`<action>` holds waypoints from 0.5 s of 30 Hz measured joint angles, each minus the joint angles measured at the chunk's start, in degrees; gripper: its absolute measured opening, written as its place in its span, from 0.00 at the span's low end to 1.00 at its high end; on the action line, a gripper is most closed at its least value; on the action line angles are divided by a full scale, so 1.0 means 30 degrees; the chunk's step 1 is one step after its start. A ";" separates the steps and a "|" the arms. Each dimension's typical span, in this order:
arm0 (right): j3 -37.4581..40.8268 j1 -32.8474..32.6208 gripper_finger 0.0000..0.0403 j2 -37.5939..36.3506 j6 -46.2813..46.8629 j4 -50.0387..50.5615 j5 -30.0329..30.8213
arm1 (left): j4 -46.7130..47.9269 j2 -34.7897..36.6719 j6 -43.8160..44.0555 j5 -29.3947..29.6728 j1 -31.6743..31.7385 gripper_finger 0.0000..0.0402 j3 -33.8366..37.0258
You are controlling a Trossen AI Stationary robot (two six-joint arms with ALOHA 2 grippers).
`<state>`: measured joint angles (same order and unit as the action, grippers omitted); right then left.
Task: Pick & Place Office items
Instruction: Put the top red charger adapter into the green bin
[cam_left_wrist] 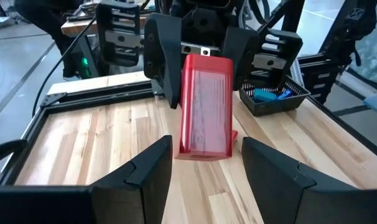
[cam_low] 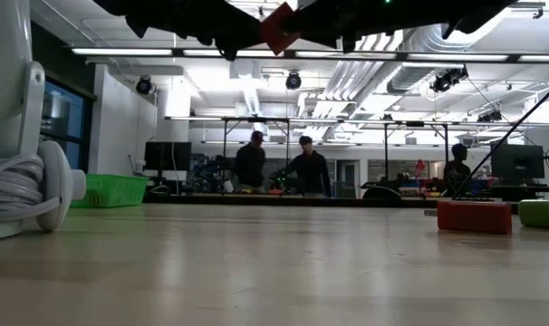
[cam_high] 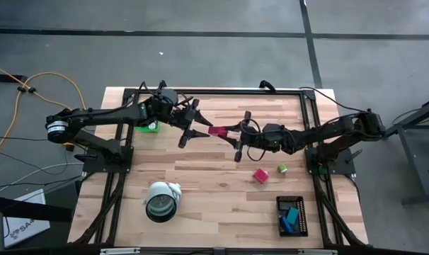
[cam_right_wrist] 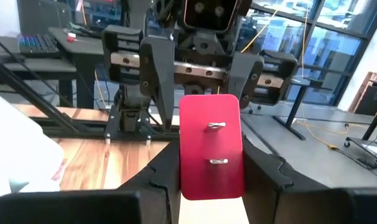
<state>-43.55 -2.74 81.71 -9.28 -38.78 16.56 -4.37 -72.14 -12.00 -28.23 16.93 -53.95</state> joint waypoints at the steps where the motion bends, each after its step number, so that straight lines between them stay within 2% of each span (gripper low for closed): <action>1: 0.0000 0.0000 0.27 0.0000 0.0000 -0.0114 -0.0017 | -0.0085 0.0000 -0.0001 0.0000 0.0000 0.46 0.0000; 15: 0.0000 0.0000 0.27 0.0000 -0.0423 -0.1457 -0.0530 | -0.2853 -0.0728 -0.0009 -0.0005 -0.0547 0.46 0.0000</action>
<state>-43.55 -2.74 81.71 -10.55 -43.15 14.98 -12.92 -74.32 -12.02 -28.24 15.29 -53.95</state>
